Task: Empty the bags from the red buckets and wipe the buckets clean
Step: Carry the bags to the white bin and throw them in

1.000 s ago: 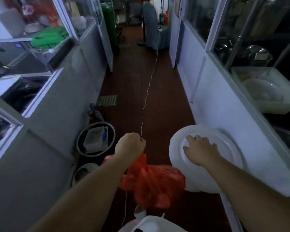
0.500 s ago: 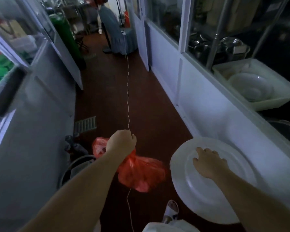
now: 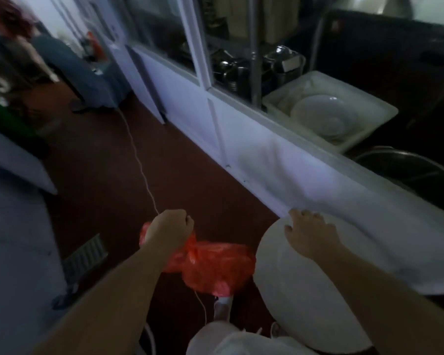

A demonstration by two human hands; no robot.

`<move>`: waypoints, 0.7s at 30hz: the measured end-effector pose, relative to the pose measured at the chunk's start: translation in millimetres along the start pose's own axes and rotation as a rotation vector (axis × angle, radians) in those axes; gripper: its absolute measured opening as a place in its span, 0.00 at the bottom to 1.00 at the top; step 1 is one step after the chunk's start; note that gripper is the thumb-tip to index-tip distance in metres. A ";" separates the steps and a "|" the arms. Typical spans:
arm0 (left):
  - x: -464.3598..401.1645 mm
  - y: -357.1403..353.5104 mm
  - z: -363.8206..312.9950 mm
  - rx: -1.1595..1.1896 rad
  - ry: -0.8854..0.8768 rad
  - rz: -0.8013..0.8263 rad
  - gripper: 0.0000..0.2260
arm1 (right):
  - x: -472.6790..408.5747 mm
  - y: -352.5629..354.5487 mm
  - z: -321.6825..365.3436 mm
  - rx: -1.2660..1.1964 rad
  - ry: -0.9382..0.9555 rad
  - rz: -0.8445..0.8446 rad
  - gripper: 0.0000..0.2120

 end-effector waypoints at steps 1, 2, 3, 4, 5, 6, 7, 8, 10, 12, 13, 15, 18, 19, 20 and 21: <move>-16.4 -9.7 -1.6 -0.010 -0.032 0.040 0.16 | -5.0 -3.5 -4.7 -0.002 -0.043 0.008 0.22; -32.4 -19.5 -3.3 -0.020 -0.067 0.079 0.15 | -9.2 -7.7 -8.9 -0.006 -0.089 0.023 0.22; -48.1 -29.3 -5.1 -0.032 -0.105 0.120 0.15 | -12.9 -12.3 -12.9 -0.014 -0.139 0.042 0.23; -63.6 -39.5 -7.5 -0.048 -0.147 0.168 0.15 | -15.8 -17.5 -16.2 -0.029 -0.191 0.066 0.23; -79.6 -50.6 -10.5 -0.066 -0.184 0.212 0.15 | -17.4 -22.8 -19.4 -0.052 -0.248 0.089 0.23; -93.7 -61.6 -12.9 -0.076 -0.213 0.250 0.16 | -17.7 -28.4 -21.7 -0.084 -0.305 0.106 0.23; -105.6 -71.3 -15.5 -0.085 -0.239 0.285 0.16 | -17.1 -34.8 -22.7 -0.123 -0.359 0.121 0.23; -116.2 -80.3 -20.0 -0.097 -0.268 0.308 0.16 | -15.8 -42.0 -23.5 -0.167 -0.410 0.139 0.22; -133.5 -98.4 -29.9 -0.125 -0.333 0.336 0.17 | -12.9 -58.6 -26.1 -0.235 -0.496 0.175 0.23; -140.4 -123.9 -38.5 -0.194 -0.403 0.436 0.22 | -8.7 -77.4 -29.0 -0.274 -0.564 0.217 0.23; -142.8 -134.3 -43.4 -0.225 -0.423 0.473 0.23 | -6.5 -87.7 -31.3 -0.293 -0.596 0.238 0.24; -150.0 -150.8 -48.5 -0.217 -0.420 0.493 0.18 | -3.1 -110.3 -36.1 -0.340 -0.657 0.271 0.24; -161.7 -173.7 -53.9 -0.194 -0.446 0.478 0.15 | -6.4 -145.9 -41.8 -0.427 -0.731 0.308 0.24; -165.3 -180.7 -55.3 -0.206 -0.447 0.480 0.14 | -9.6 -157.8 -43.3 -0.460 -0.749 0.318 0.24; -168.2 -188.8 -57.8 -0.207 -0.472 0.472 0.14 | -12.7 -170.6 -44.1 -0.492 -0.767 0.324 0.25; -171.8 -197.7 -61.4 -0.212 -0.508 0.459 0.14 | -16.7 -183.4 -45.4 -0.520 -0.787 0.322 0.25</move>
Point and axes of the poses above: each hand's wrist, its own x-axis away from the middle knuckle, its own y-axis out of the back of the hand, z = x × y, the point moved 7 cm from there along -x, towards the middle knuckle, and after that the axes turned 14 degrees about x, right-handed, at the moved point
